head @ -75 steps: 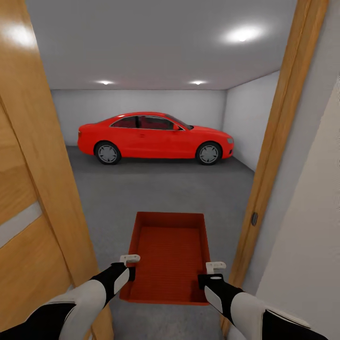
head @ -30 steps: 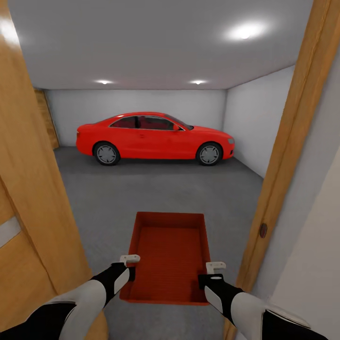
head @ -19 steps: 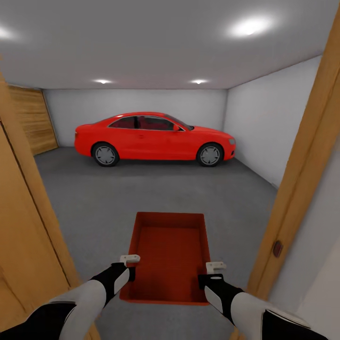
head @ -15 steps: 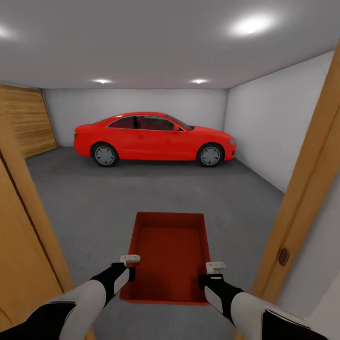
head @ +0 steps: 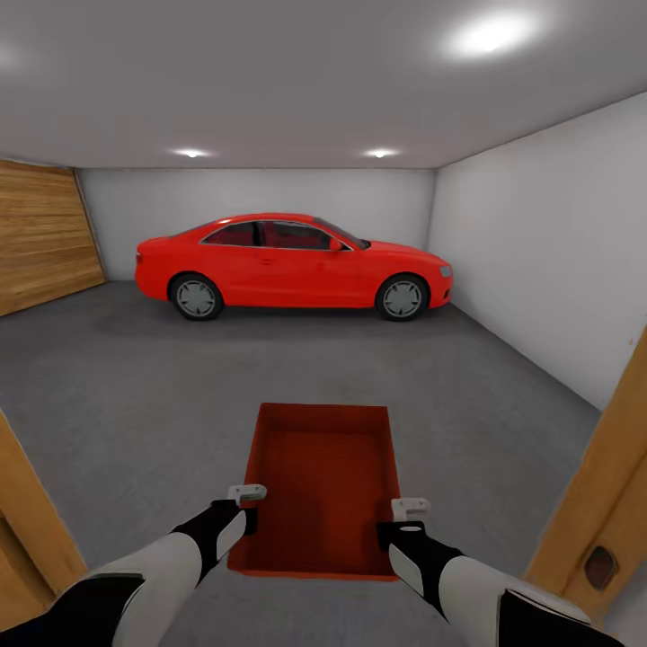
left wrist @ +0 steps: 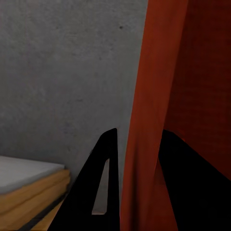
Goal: Move the two storage containers from the living room to the garage. In the garage, place one container on the floor and stack the other container on top of it (either order is fine).
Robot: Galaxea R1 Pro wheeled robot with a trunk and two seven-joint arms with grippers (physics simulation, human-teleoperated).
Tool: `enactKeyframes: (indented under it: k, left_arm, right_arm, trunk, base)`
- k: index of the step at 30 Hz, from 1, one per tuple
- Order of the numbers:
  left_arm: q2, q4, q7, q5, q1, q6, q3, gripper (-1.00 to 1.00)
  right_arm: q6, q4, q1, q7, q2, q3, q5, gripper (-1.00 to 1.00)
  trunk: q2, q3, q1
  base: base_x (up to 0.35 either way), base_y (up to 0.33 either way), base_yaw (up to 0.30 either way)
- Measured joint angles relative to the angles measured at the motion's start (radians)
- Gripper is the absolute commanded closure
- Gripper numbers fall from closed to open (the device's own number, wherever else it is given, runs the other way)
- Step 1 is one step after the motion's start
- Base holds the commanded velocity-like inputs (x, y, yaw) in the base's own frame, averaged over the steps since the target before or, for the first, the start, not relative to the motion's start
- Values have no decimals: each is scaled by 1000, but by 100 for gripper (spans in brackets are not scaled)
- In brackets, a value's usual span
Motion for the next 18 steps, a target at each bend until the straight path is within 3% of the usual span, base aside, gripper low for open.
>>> enactKeyframes:
  k: [18]
  left_arm:
    - [0,0,0,0,0,0,0,100]
  right_arm:
    - [0,0,0,0,0,0,0,100]
  trunk:
    - [0,0,0]
  base:
    - [323,0,0]
